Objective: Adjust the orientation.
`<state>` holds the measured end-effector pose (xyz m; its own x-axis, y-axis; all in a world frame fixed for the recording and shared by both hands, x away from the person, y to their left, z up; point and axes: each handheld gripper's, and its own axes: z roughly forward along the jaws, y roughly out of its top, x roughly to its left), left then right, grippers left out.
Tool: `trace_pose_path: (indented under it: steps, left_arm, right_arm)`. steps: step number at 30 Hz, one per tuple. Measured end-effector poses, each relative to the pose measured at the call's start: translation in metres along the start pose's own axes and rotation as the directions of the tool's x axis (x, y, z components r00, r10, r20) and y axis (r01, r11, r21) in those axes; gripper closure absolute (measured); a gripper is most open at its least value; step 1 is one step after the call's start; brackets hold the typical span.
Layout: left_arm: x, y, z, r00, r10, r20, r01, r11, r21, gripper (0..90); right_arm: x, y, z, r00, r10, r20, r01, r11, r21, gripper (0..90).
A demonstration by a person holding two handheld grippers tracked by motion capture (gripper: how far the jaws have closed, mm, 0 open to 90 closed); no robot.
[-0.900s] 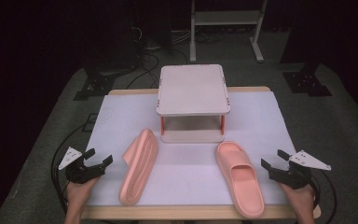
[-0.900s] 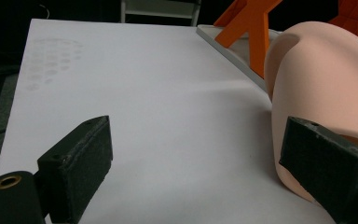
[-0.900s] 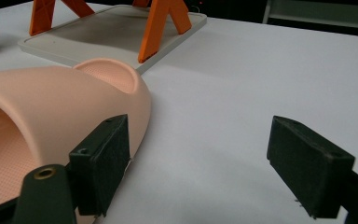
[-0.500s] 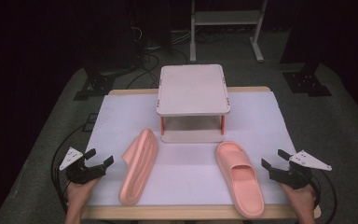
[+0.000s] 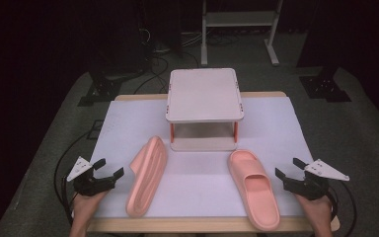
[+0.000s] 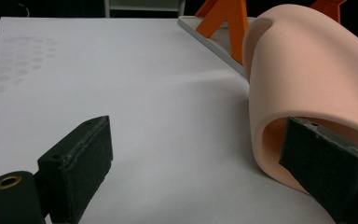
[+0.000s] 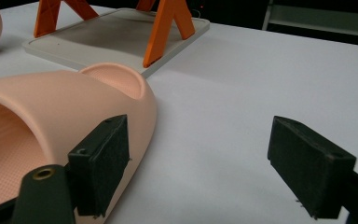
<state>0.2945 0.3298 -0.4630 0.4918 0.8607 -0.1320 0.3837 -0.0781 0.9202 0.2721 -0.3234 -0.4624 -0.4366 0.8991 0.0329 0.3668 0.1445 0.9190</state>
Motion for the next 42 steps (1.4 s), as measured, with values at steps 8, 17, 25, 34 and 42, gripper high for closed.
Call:
trace_pose_path:
  steps: [8, 17, 25, 34, 42]
  left_arm:
    - [-0.004, -0.001, 0.005, 0.9996, 0.016, 0.022, -0.017, 0.9994, 0.032, 8.9]
    - [-0.014, -0.001, 0.018, 0.9981, 0.04, 0.046, -0.045, 0.9942, 0.098, 15.5]
    - [-0.023, 0.001, 0.032, 0.9971, 0.034, 0.068, -0.043, 0.9894, 0.139, 25.8]
    - [-0.025, 0.004, 0.042, 0.9955, 0.017, 0.093, -0.032, 0.9857, 0.165, 45.1]
    - [-0.028, 0.005, 0.047, 0.9943, 0.014, 0.106, -0.033, 0.9833, 0.179, 52.3]
  right_arm:
    - [0.0, 0.0, -0.002, 1.0, 0.001, 0.005, -0.001, 1.0, -0.012, 19.6]
    - [0.001, 0.0, 0.0, 1.0, -0.004, 0.002, 0.004, 1.0, -0.011, 19.4]
    - [0.004, 0.001, 0.001, 0.9999, -0.011, 0.0, 0.011, 1.0, -0.012, 19.4]
    - [0.005, 0.001, 0.001, 0.9999, -0.013, -0.005, 0.012, 1.0, -0.014, 19.4]
    - [0.007, 0.001, 0.002, 0.9997, -0.021, -0.011, 0.021, 1.0, -0.01, 19.4]
